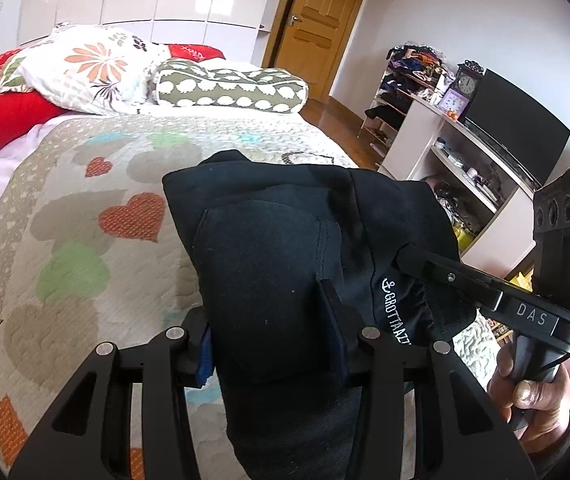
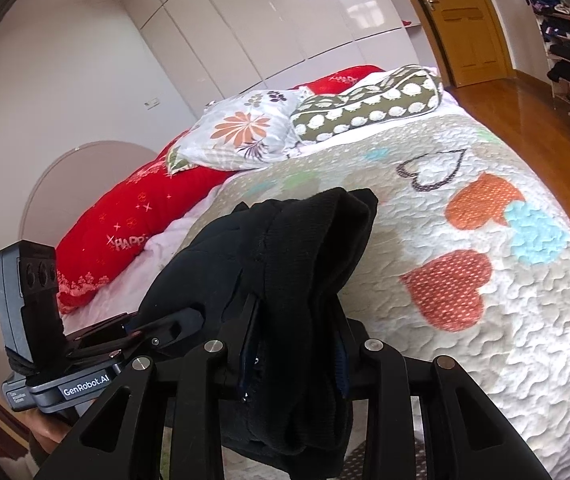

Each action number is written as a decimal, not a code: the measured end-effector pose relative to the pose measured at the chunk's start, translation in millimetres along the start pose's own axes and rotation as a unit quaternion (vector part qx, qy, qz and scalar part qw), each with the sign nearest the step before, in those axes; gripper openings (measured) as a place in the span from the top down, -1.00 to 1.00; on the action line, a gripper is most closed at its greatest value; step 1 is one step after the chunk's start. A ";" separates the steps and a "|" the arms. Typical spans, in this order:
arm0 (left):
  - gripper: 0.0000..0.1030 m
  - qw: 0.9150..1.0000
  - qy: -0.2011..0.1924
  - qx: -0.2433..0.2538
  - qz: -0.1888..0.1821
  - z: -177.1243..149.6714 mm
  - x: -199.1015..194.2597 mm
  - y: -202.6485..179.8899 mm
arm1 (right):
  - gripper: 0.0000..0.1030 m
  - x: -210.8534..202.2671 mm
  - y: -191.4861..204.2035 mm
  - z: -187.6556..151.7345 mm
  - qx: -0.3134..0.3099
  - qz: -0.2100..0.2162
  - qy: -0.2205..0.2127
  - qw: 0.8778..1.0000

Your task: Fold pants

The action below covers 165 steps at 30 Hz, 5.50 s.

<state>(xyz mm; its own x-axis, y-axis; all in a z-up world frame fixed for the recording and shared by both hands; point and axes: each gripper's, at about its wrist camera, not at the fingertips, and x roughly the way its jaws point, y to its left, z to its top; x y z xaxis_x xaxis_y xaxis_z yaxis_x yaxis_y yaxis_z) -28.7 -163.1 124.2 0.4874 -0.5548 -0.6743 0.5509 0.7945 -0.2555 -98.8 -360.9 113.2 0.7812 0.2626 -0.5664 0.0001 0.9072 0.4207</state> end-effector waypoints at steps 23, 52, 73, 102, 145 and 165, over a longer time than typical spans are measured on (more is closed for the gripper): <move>-0.37 0.996 0.058 -0.010 0.069 -31.1 44.4 10.3 | 0.05 22.4 -56.1 -22.1 0.033 -0.064 0.031 0.997; -0.50 0.994 0.045 0.016 0.094 -70.5 36.1 -14.2 | 0.05 9.2 -26.2 -58.8 -0.022 -0.114 0.050 0.992; -0.50 0.993 0.026 0.021 0.114 -62.9 14.2 -16.8 | 0.04 23.2 -11.0 -66.7 -0.034 -0.118 0.075 0.990; -0.62 0.985 -0.042 0.022 0.169 -66.5 -29.2 -25.1 | -0.61 -38.2 30.4 -74.3 -0.046 -0.160 -0.010 0.986; -0.62 0.982 -0.038 0.036 0.179 -75.5 -24.0 -31.4 | -0.63 -35.4 28.3 -79.9 -0.052 -0.176 0.006 0.983; -0.62 0.983 -0.040 0.034 0.176 -77.6 -23.9 -30.9 | -0.63 -28.3 29.5 -79.8 -0.063 -0.186 0.014 0.981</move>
<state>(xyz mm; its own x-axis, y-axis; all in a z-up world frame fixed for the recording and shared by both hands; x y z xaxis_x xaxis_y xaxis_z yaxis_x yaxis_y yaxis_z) -110.0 -155.2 94.4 0.7053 -0.2690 -0.6558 0.3821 0.9235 0.0321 -170.7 -315.3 85.1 0.7240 -0.0858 -0.6845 0.2023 0.9750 0.0918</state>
